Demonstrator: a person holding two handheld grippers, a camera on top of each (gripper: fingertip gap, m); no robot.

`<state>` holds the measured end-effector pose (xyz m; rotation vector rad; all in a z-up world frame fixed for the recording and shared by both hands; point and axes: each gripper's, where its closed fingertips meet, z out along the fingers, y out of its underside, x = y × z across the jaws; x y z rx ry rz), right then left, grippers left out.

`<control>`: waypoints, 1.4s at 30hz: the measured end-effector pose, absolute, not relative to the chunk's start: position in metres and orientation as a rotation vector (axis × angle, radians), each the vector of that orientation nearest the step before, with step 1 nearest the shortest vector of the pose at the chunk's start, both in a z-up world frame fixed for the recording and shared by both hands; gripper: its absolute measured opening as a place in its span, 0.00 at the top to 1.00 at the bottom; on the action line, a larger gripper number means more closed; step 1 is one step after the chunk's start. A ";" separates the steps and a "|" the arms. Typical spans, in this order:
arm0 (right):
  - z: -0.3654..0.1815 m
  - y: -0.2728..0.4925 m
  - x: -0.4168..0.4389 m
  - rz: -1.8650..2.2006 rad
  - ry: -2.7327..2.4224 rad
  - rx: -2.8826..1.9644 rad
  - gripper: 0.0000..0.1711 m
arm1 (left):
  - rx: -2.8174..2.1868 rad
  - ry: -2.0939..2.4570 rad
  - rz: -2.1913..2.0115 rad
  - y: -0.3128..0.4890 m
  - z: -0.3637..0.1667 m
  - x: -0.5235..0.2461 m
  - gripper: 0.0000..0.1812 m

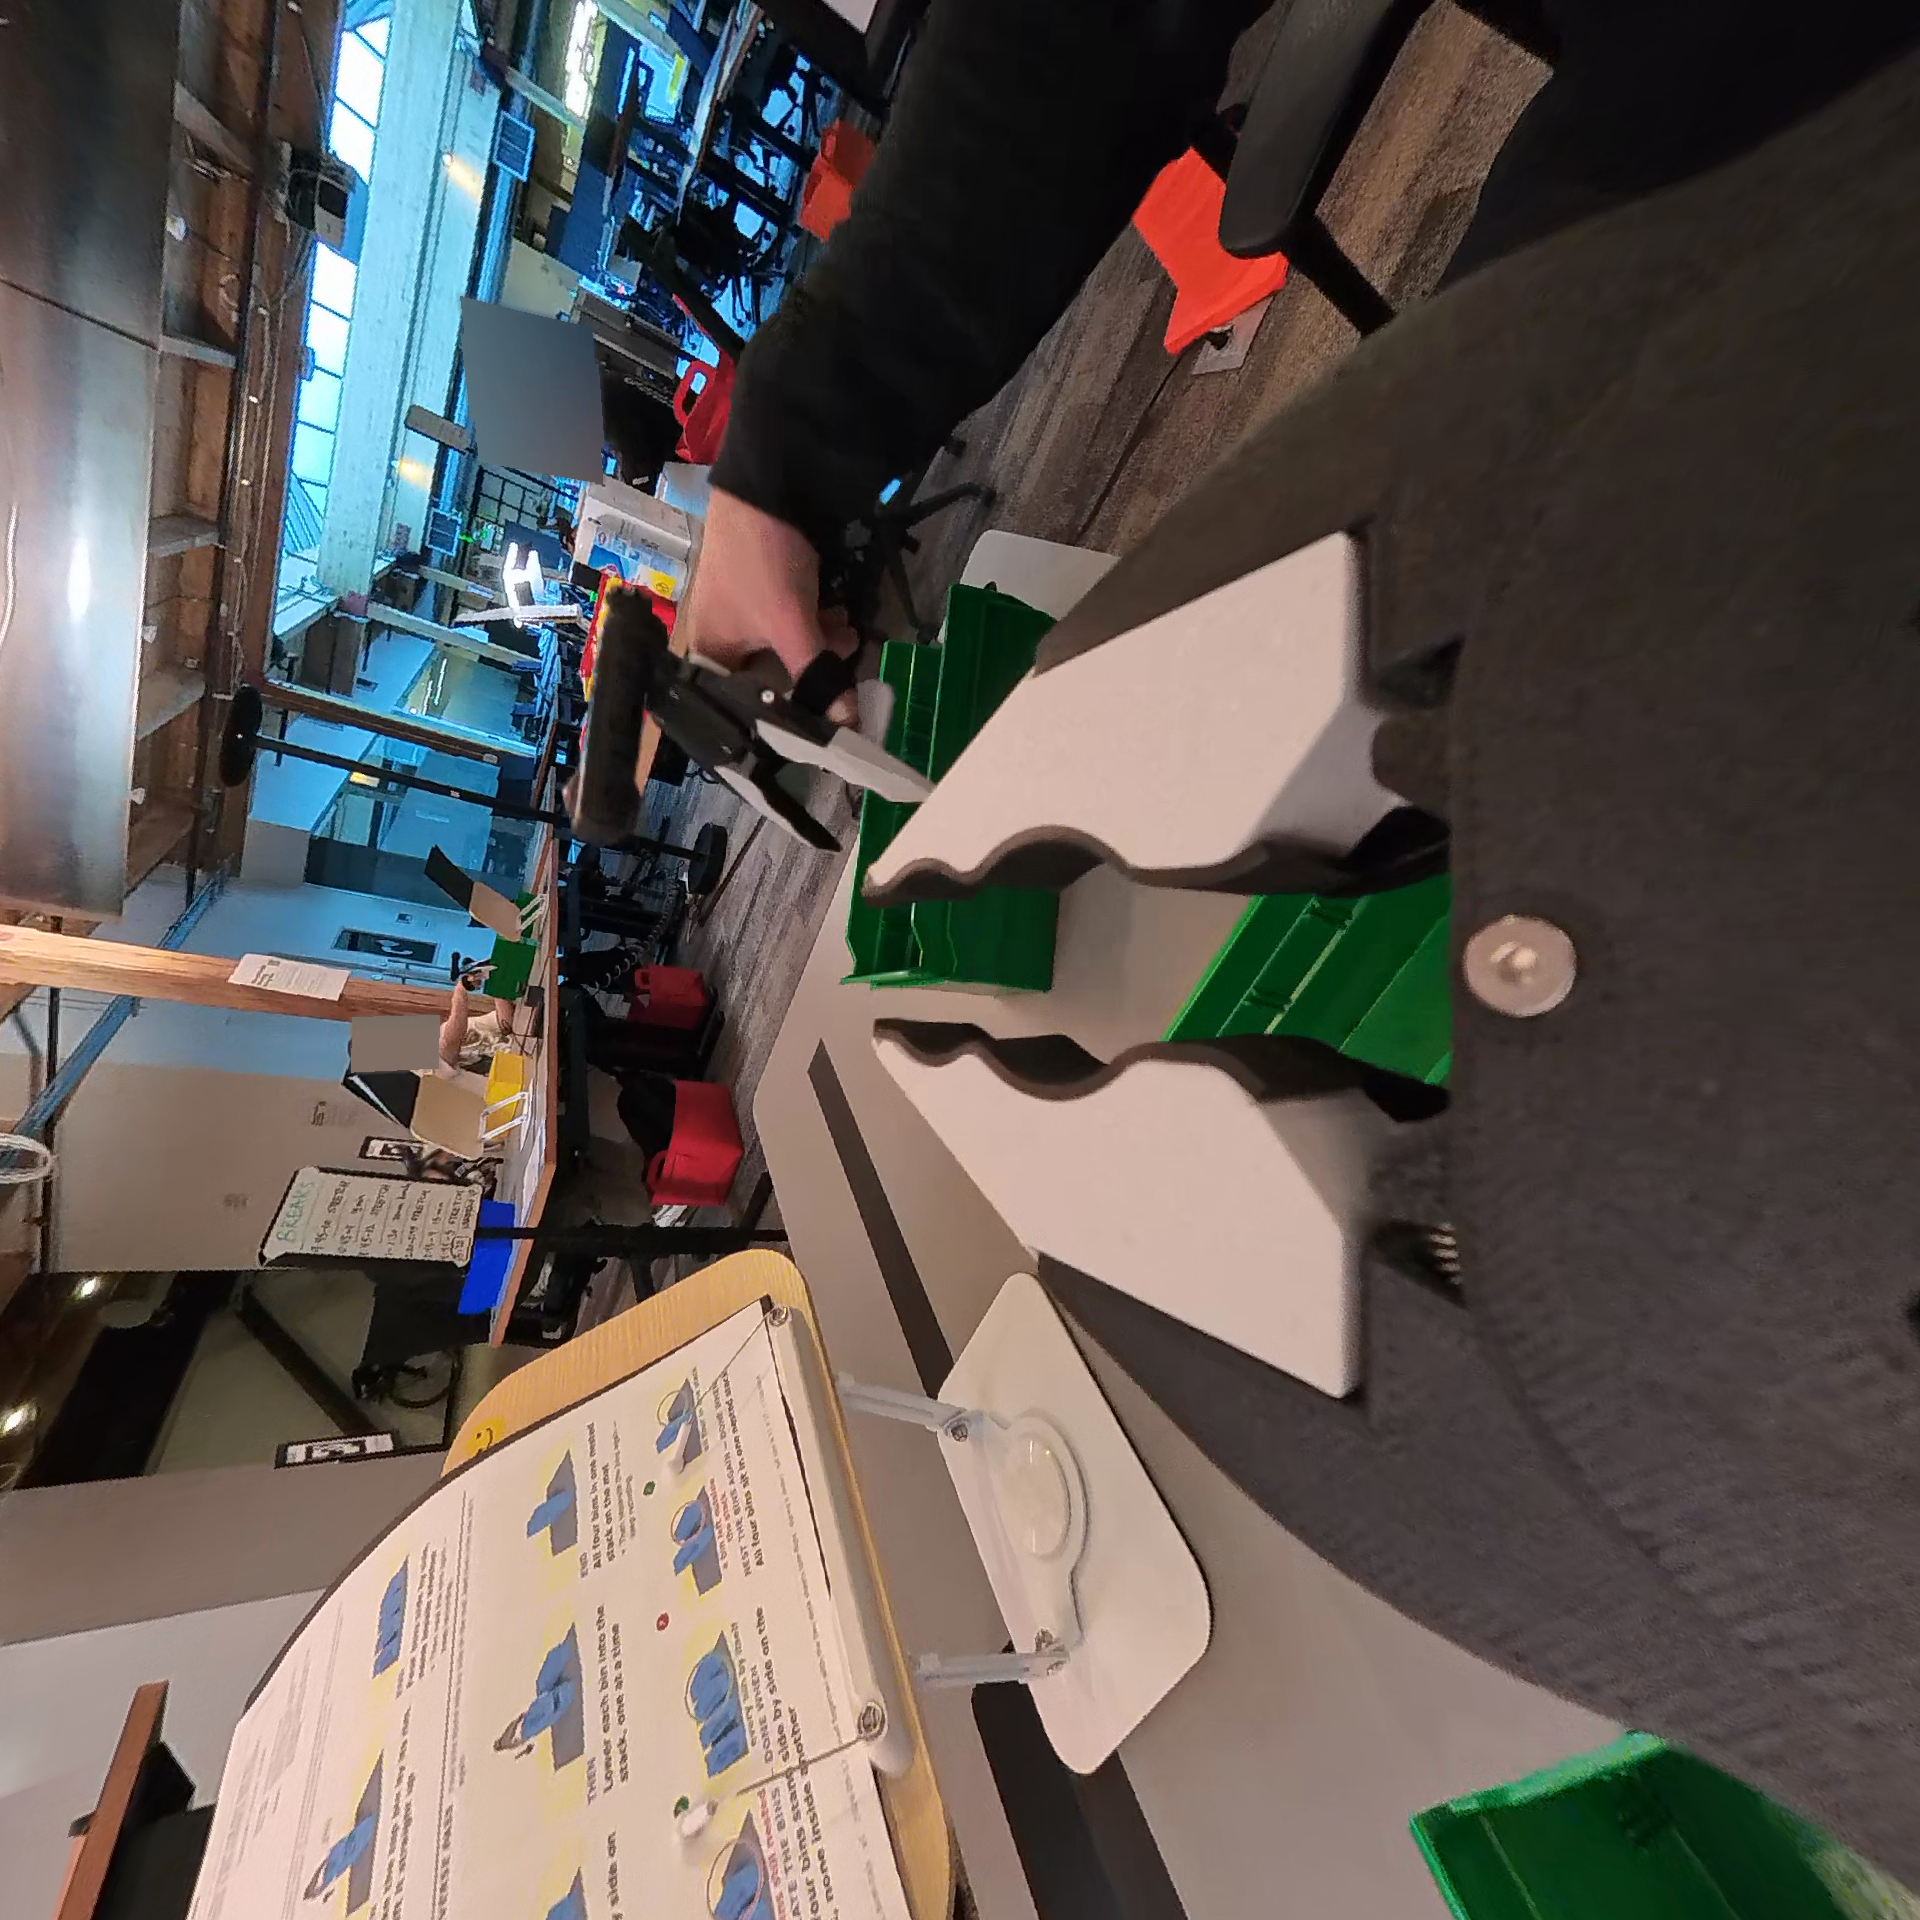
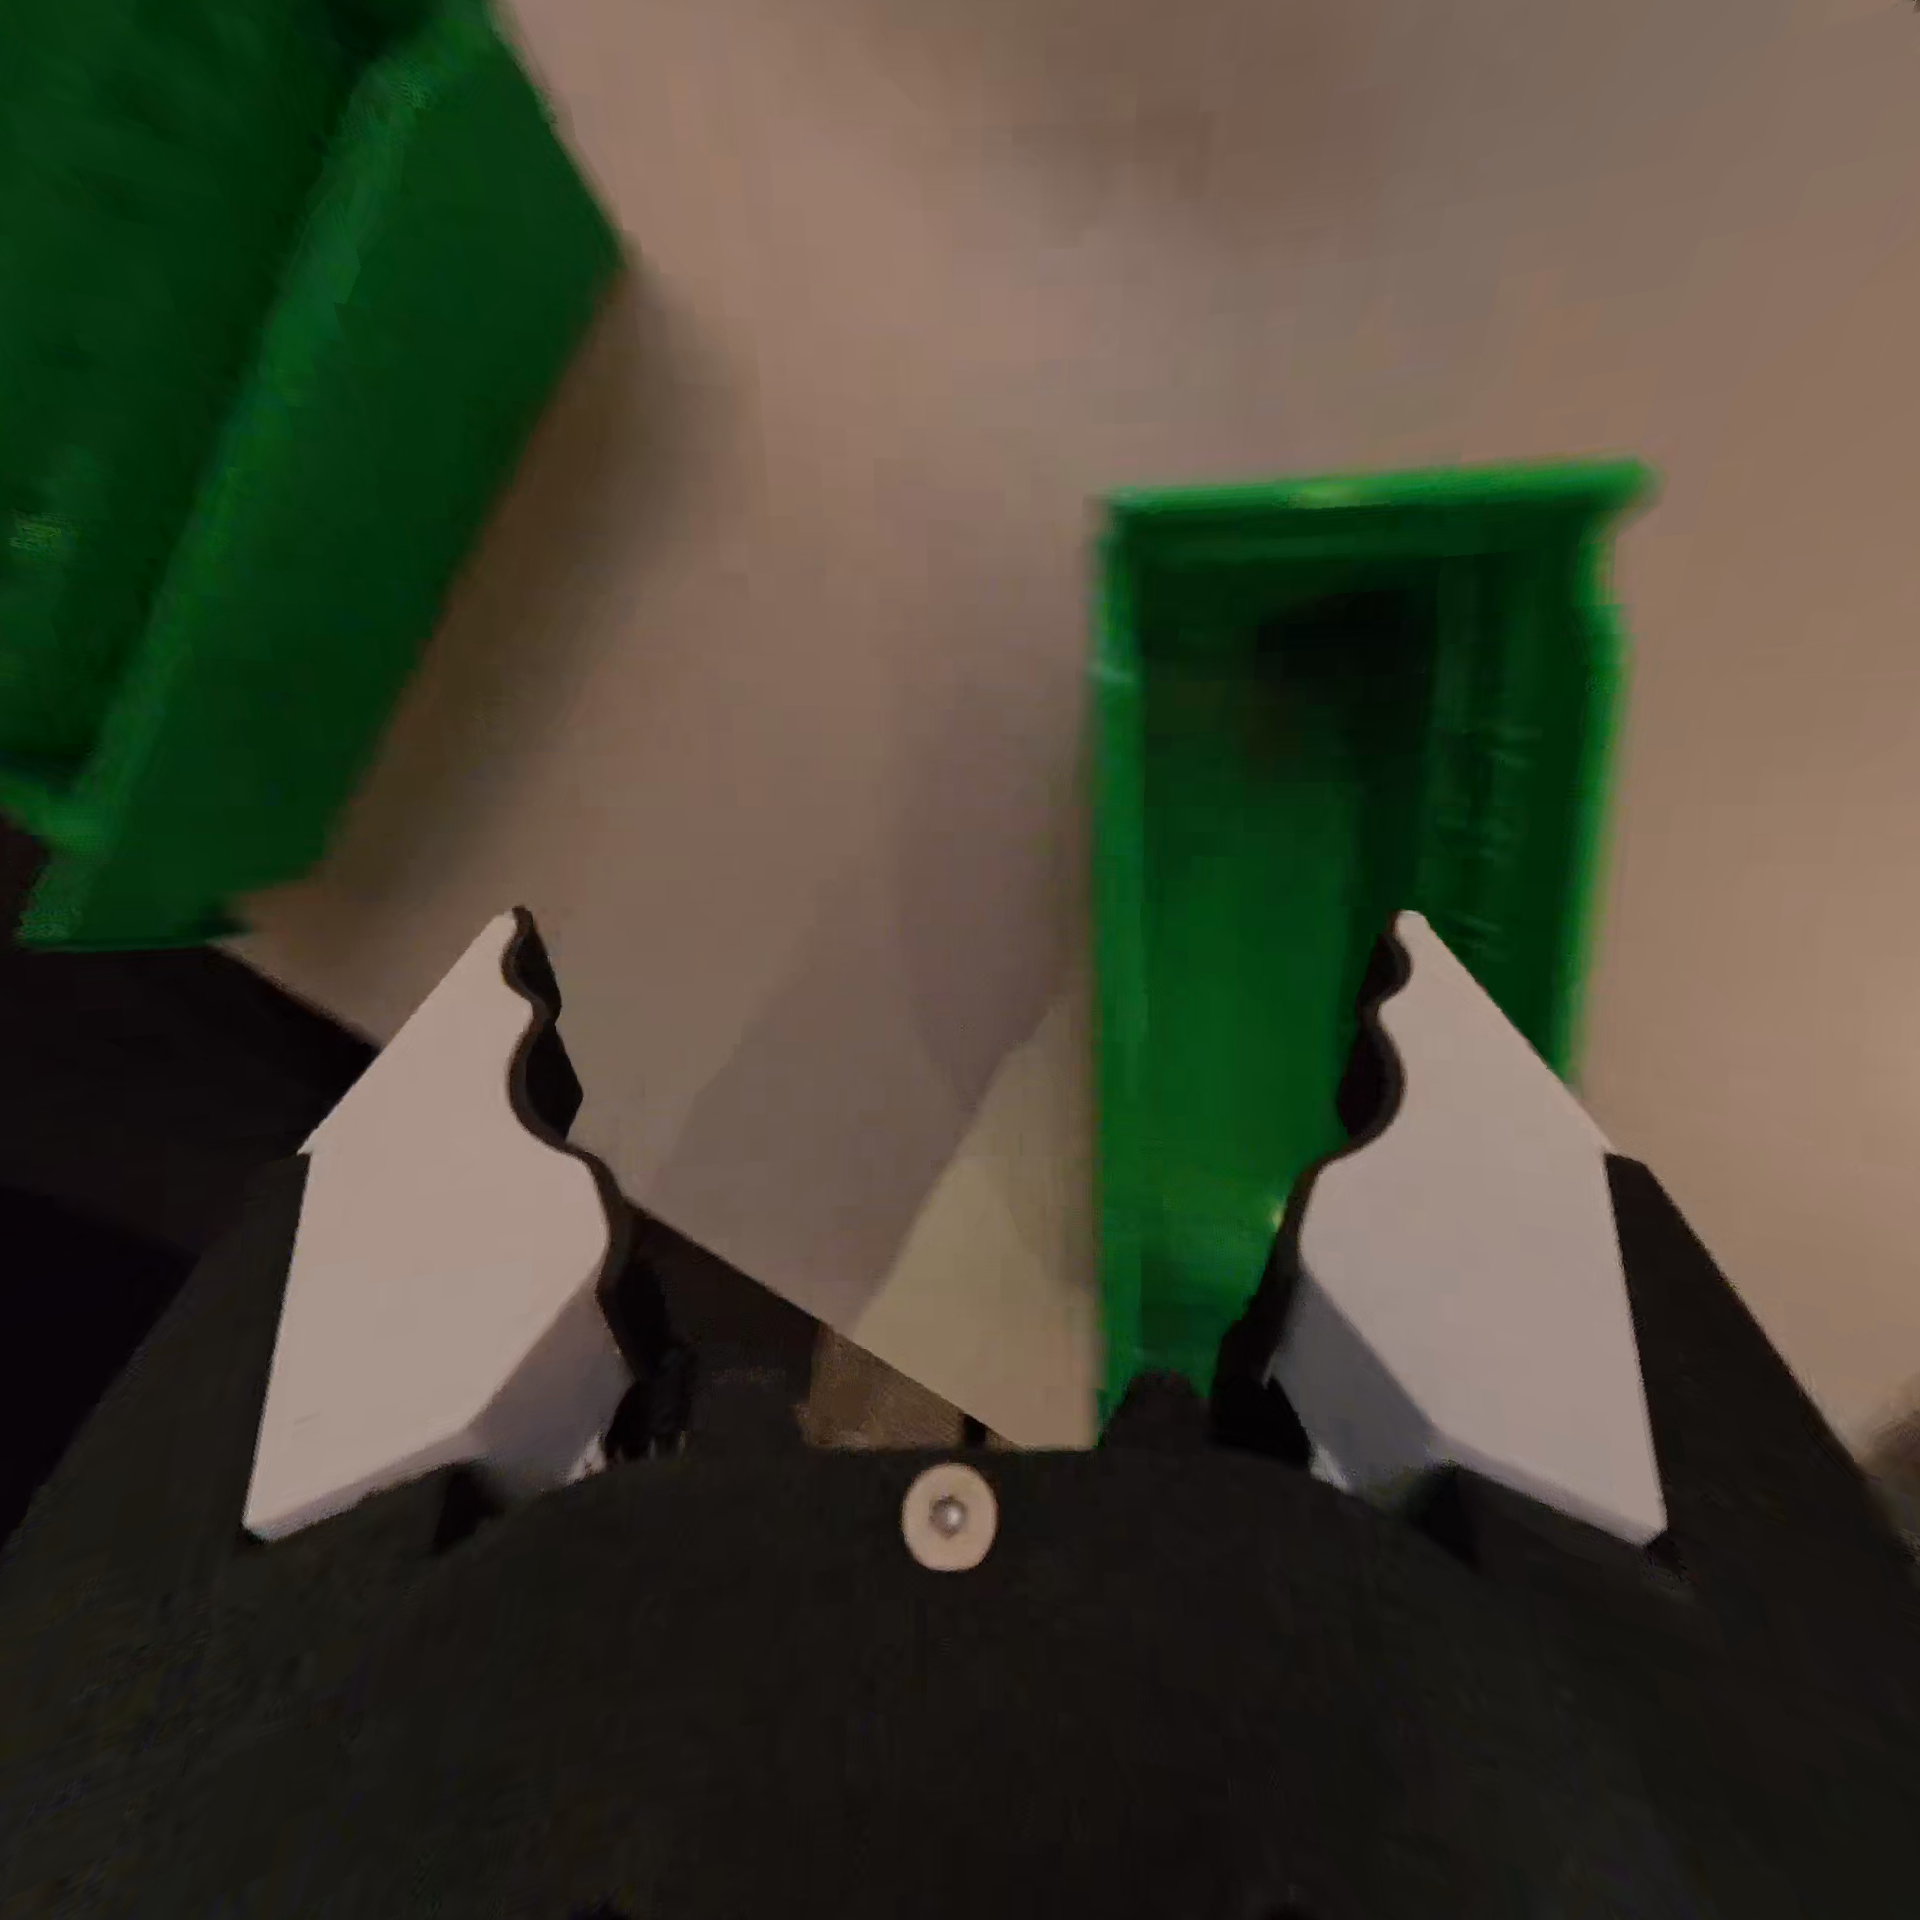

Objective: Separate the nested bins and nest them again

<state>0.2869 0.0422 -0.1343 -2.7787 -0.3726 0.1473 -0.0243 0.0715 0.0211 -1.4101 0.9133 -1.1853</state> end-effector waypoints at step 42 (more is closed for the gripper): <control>-0.210 0.016 0.101 0.062 -2.098 -2.237 0.09 | -1.338 0.865 -1.163 0.071 0.052 -0.056 0.89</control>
